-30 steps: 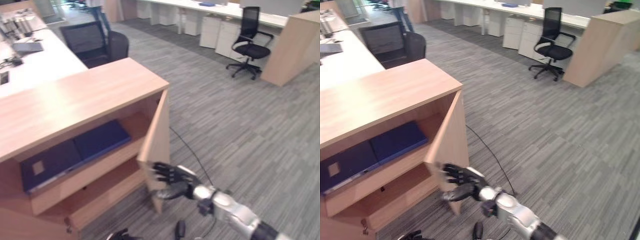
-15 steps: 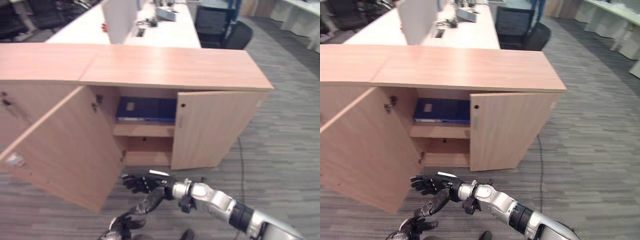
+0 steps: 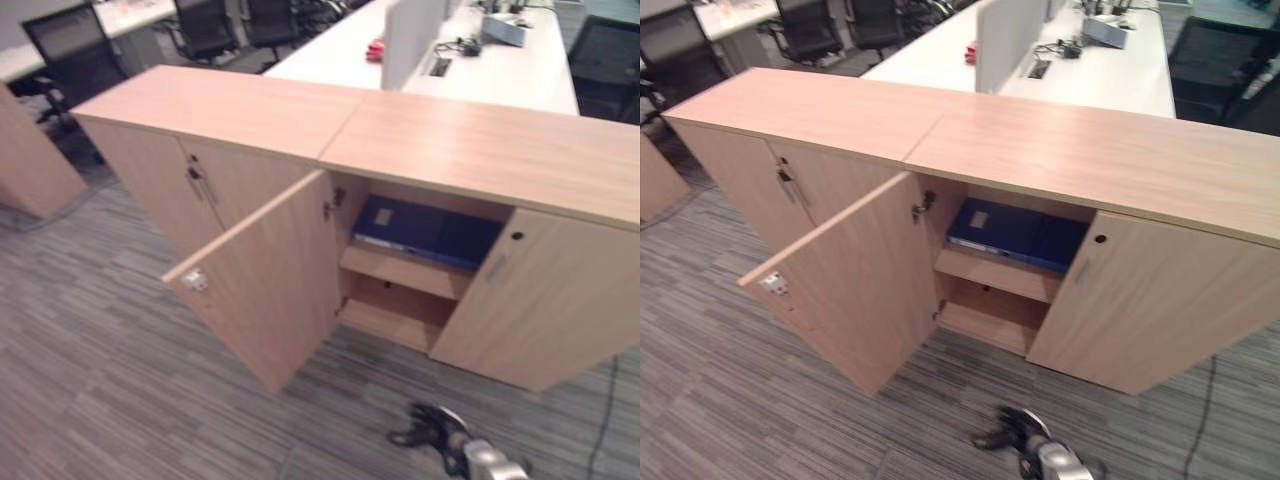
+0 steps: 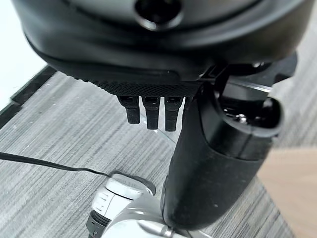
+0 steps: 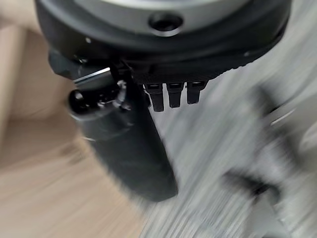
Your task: Put the empty folder in the office cabinet
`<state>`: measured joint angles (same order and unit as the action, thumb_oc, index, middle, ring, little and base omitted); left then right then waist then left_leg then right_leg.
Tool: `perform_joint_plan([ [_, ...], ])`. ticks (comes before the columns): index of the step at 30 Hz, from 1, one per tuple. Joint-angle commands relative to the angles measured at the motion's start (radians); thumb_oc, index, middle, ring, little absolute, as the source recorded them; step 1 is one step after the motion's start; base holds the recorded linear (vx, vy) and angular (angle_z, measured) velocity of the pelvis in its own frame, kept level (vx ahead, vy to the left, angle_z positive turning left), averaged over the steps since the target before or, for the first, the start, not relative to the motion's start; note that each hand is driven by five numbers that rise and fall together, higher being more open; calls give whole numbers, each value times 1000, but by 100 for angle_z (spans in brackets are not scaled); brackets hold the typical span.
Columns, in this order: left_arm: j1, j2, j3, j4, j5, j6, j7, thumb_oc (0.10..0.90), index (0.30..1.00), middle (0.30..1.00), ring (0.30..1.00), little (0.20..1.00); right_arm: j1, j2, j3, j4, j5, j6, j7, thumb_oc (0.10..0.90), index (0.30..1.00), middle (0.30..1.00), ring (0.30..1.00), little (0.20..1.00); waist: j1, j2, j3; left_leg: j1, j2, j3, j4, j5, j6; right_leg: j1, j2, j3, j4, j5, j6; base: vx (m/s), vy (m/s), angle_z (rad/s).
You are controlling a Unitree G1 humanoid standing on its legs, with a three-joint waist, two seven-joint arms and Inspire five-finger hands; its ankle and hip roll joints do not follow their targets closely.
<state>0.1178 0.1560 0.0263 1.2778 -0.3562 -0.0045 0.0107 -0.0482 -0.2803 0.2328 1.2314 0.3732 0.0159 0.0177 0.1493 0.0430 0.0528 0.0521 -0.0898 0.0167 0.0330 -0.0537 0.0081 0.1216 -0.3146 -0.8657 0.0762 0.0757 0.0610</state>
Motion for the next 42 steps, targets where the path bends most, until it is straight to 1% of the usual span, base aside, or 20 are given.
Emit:
perform_joint_plan([
  [1,-61,32,49,-28,-134,-59,25,800,900,900,900,900,-46,56,-59,33,-17,-22,-52,800,900,900,900,900,64,-33,-5,18,46,-82,-95,-34,-32,16,-74,-32,-49,47,135,34,163,87],
  [4,-65,81,91,-86,-149,-87,56,800,900,900,900,900,-15,52,-168,103,25,-17,-71,800,900,900,900,900,70,-33,-16,21,24,-101,-104,-36,-19,28,-95,-36,-62,76,160,38,168,70],
  [6,-73,129,100,-139,-127,-99,67,800,900,900,900,900,8,43,-189,126,1,-11,-76,800,900,900,900,900,70,-33,-20,21,16,-102,-106,-35,-14,26,-100,-27,-69,89,170,22,99,13],
  [7,-71,131,100,-142,-126,-97,68,800,900,900,900,900,8,45,-190,127,0,-11,-75,800,900,900,900,900,72,-34,-21,22,15,-101,-106,-35,-13,26,-100,-26,-70,90,171,20,83,-1],
  [8,-86,190,105,-207,-97,-104,74,800,900,900,900,900,29,36,-197,133,-24,-7,-71,800,900,900,900,900,69,-34,-24,24,12,-96,-110,-33,-9,21,-101,-14,-78,101,177,12,74,-8],
  [13,-141,352,173,-309,-70,-104,103,800,900,900,900,900,56,41,-184,115,-50,-4,-53,800,900,900,900,900,59,-53,-32,29,16,-62,-114,-31,-4,-7,-89,42,-99,121,183,6,28,-23],
  [15,-171,414,201,-311,-62,-104,118,800,900,900,900,900,59,45,-176,110,-49,-4,-46,800,900,900,900,900,53,-60,-35,31,21,-49,-115,-31,-4,-17,-83,60,-105,126,184,3,-21,-39],
  [16,-170,417,203,-312,-62,-102,118,800,900,900,900,900,58,49,-174,110,-49,-4,-46,800,900,900,900,900,55,-63,-35,31,21,-46,-115,-32,-4,-19,-82,63,-106,127,184,-11,-27,-40],
  [17,-200,474,209,-305,-52,-96,115,800,900,900,900,900,58,50,-165,107,-39,-4,-39,800,900,900,900,900,45,-67,-38,33,25,-33,-116,-31,-4,-27,-78,74,-111,132,186,-16,-23,-36],
  [20,-242,549,203,-279,-28,-90,105,800,900,900,900,900,58,58,-148,103,-30,-6,-25,800,900,900,900,900,31,-74,-47,40,29,-12,-117,-34,-5,-39,-73,99,-118,137,188,-9,-18,-36],
  [21,-244,551,203,-275,-28,-91,104,800,900,900,900,900,58,59,-147,102,-29,-6,-25,800,900,900,900,900,32,-76,-47,40,29,-11,-117,-34,-5,-40,-73,101,-118,138,188,-8,-18,-53],
  [22,-296,587,169,-278,-1,-86,102,800,900,900,900,900,59,61,-137,99,-20,-6,-21,800,900,900,900,900,20,-79,-48,46,31,0,-117,-36,-5,-44,-71,108,-119,141,189,-18,-13,-31],
  [24,-320,599,156,-265,0,-86,98,800,900,900,900,900,57,60,-132,98,-18,-7,-17,800,900,900,900,900,14,-80,-49,48,31,5,-117,-36,-5,-46,-71,114,-120,142,189,-19,-12,-7],
  [25,-367,620,136,-246,0,-86,96,800,900,900,900,900,55,59,-125,98,-11,-7,-12,800,900,900,900,900,-2,-80,-52,53,33,14,-118,-38,-6,-51,-69,124,-123,143,190,-16,-17,-25],
  [28,-452,642,85,-218,-1,-84,88,800,900,900,900,900,51,54,-120,98,2,-7,-7,800,900,900,900,900,-21,-81,-56,60,37,31,-118,-40,-7,-58,-66,139,-126,146,191,-12,-17,-17],
  [30,-485,649,64,-203,3,-83,86,800,900,900,900,900,48,52,-121,99,6,-7,-7,800,900,900,900,900,-24,-82,-56,62,38,36,-119,-41,-7,-59,-66,143,-126,148,192,-13,-12,-20],
  [31,-540,659,34,-168,-4,-81,78,800,900,900,900,900,42,45,-122,100,16,-8,-5,800,900,900,900,900,-34,-82,-57,65,38,44,-119,-41,-7,-64,-65,151,-126,151,193,-21,-16,-16],
  [34,-610,672,-6,-128,-6,-76,66,800,900,900,900,900,40,33,-129,100,31,-9,-3,800,900,900,900,900,-54,-80,-60,73,37,57,-120,-44,-6,-72,-65,166,-128,154,194,-10,-7,-19],
  [37,-650,674,-36,-113,7,-75,55,800,900,900,900,900,42,26,-135,103,39,-10,0,800,900,900,900,900,-64,-80,-61,77,37,67,-120,-46,-5,-76,-64,174,-129,157,196,-7,-1,-12],
  [42,-749,640,-110,-136,-4,-84,47,800,900,900,900,900,43,3,-148,134,31,-4,1,800,900,900,900,900,-83,-83,-63,85,33,84,-120,-49,-3,-84,-62,193,-132,164,199,-4,-5,-13],
])
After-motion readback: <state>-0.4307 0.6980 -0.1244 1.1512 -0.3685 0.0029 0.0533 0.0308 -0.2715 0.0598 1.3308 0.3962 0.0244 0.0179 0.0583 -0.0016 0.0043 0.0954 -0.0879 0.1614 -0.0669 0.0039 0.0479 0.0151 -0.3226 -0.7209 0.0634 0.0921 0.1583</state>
